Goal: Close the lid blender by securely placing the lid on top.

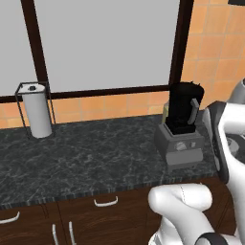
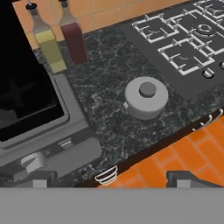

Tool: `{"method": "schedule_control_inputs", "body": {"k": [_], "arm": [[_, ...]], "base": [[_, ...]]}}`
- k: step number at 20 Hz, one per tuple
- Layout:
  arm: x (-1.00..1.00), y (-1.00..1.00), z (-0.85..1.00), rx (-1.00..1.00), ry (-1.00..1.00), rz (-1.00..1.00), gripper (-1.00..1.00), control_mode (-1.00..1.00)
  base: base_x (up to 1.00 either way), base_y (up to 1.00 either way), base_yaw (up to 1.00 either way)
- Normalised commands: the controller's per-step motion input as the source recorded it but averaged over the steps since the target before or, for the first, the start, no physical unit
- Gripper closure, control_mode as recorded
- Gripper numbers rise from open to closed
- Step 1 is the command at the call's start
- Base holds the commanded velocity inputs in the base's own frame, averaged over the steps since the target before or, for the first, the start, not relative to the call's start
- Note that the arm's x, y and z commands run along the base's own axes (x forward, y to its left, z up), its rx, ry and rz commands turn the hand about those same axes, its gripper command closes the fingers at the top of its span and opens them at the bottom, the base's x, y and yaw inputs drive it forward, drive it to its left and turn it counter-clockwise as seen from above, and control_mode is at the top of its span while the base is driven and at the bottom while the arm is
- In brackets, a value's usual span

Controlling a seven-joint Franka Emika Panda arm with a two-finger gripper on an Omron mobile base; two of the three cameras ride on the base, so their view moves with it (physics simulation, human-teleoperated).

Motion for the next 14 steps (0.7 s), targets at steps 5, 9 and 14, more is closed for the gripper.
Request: {"method": "schedule_control_inputs", "body": {"k": [5,9,14], "arm": [[0.00,-0.59,-0.17,0.02,0.00,-0.03,-1.00,-1.00],[0.00,-0.67,-0.19,0.15,0.00,0.00,-1.00,-1.00],[0.02,-0.41,-0.08,0.13,0.00,0.00,-1.00,-1.00]], "base": [[0.00,0.00,0.00],[0.00,0.00,0.00],[0.00,0.00,0.00]]}}
